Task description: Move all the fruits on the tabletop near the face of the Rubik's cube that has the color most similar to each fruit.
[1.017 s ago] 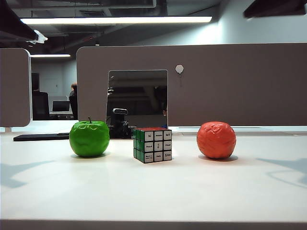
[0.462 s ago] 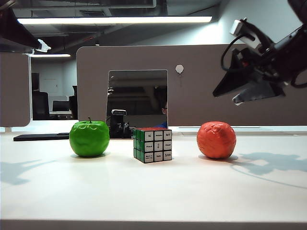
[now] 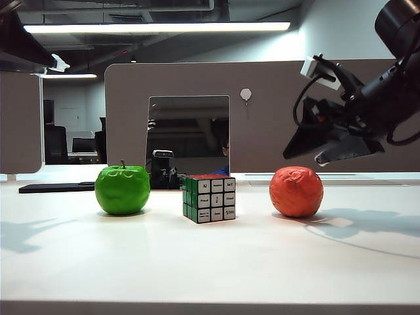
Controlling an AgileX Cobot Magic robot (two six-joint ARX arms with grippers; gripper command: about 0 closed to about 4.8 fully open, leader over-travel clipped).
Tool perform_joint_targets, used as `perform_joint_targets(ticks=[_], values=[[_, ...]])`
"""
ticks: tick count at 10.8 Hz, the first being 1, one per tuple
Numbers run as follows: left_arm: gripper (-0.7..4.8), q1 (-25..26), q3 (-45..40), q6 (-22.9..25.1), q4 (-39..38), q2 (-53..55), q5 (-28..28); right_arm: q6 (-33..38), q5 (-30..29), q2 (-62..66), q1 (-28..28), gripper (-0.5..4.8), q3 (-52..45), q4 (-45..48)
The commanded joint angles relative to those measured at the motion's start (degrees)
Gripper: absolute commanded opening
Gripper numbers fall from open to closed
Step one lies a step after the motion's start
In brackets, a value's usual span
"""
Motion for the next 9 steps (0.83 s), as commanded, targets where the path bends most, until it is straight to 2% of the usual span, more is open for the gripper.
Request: perform_joint_targets(ticks=[1,9], values=[[1.26,0.0,0.2,0.2,0.2,0.0,0.1,-1.3,1.8,1.0,0.3,4.67,0.2,0.9],[1.26,0.0,0.2,0.2,-0.4,0.0,0.1,-1.2,2.0,5.3,2.9,4.79,0.2,3.3]])
